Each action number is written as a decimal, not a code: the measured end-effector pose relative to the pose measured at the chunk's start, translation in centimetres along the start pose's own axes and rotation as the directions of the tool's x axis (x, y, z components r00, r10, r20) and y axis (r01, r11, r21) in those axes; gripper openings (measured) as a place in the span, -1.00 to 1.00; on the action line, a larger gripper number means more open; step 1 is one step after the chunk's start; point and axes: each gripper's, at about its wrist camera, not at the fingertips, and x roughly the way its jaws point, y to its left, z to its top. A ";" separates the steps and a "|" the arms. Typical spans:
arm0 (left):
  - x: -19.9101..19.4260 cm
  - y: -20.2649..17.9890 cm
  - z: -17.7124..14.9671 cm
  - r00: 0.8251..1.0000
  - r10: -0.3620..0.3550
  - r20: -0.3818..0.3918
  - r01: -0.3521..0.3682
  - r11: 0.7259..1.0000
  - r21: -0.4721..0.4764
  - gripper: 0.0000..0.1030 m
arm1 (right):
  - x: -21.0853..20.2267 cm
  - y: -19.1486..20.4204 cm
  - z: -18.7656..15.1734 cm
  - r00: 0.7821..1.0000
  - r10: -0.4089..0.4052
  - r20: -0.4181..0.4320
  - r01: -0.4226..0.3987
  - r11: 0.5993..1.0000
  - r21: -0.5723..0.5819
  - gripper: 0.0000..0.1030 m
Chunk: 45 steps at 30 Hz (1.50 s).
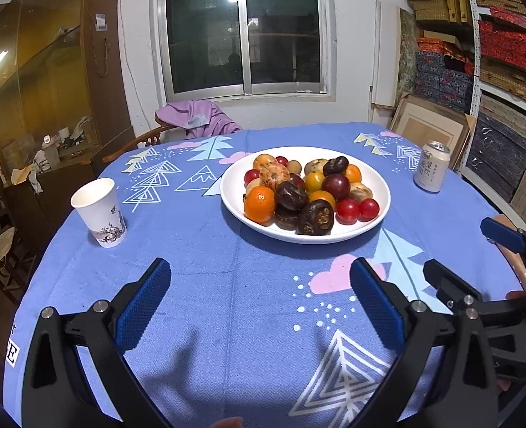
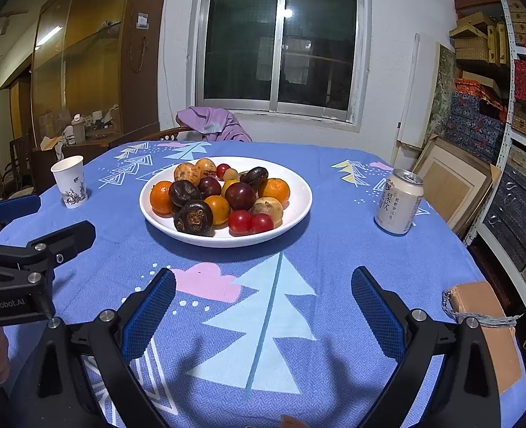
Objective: Organize fruits
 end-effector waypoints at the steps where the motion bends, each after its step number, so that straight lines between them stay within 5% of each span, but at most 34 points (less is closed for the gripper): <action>1: 0.0 0.0 0.0 1.000 -0.001 -0.001 0.001 1.000 -0.001 0.92 | 0.0 0.0 0.0 1.000 -0.001 0.000 0.001 1.000 0.000 0.93; 45: 0.9 0.3 -0.3 0.999 0.002 -0.044 -0.002 1.000 -0.010 0.92 | -0.1 0.1 0.1 1.000 0.001 0.002 -0.001 1.000 -0.002 0.93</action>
